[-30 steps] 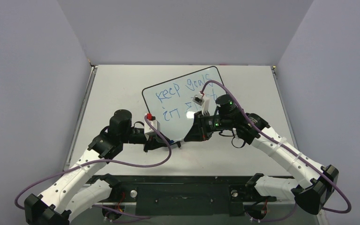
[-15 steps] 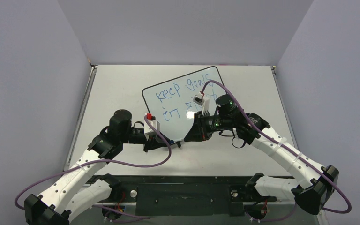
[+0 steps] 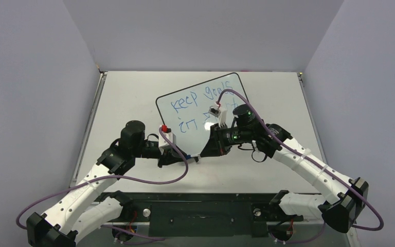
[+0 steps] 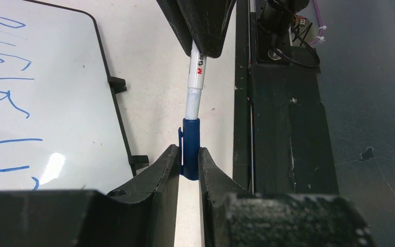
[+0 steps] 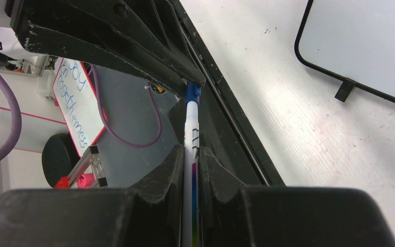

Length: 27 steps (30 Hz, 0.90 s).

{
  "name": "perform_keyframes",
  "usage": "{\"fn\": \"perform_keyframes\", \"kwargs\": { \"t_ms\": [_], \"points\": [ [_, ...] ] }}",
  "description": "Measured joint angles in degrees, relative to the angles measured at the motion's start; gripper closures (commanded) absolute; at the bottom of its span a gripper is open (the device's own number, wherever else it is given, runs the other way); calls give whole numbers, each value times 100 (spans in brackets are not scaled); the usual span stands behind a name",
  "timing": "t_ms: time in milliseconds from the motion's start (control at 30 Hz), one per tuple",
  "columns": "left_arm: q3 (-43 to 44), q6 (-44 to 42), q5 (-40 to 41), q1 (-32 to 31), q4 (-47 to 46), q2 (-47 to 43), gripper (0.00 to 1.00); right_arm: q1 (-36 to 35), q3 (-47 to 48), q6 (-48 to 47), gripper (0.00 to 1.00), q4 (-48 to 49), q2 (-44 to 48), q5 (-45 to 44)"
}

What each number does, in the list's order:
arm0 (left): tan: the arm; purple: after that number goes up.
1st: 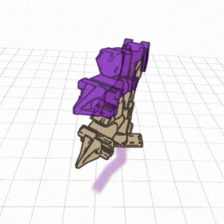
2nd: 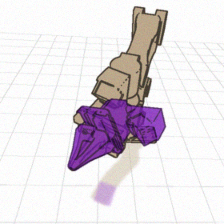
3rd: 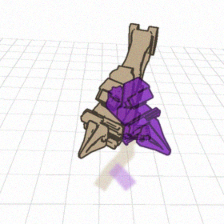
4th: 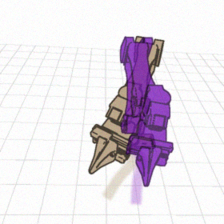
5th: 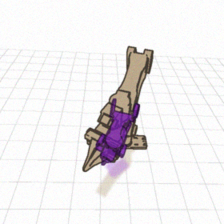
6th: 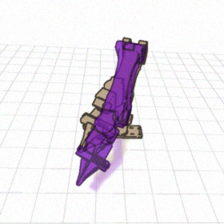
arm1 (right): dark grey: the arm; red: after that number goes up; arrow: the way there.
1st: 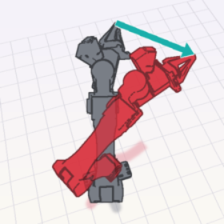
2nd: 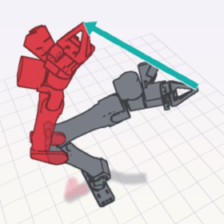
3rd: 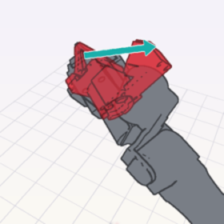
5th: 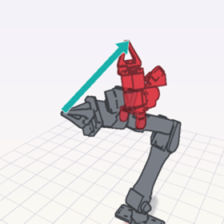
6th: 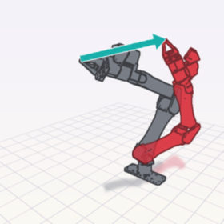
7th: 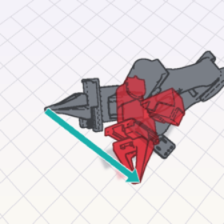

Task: Write a sentence on the whiteboard
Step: Insert the whiteboard marker without the cap into the pen cap.

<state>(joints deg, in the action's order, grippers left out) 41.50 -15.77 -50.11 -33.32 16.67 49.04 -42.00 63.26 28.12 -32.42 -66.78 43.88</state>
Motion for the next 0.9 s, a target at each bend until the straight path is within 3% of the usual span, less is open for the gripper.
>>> {"fn": "perform_keyframes", "kwargs": {
  "t_ms": [900],
  "points": [
    [-87, 76, 44, -90, 72, 26, 100, -424, 330, -26, 100, -177, -612, -212]
  ]
}}
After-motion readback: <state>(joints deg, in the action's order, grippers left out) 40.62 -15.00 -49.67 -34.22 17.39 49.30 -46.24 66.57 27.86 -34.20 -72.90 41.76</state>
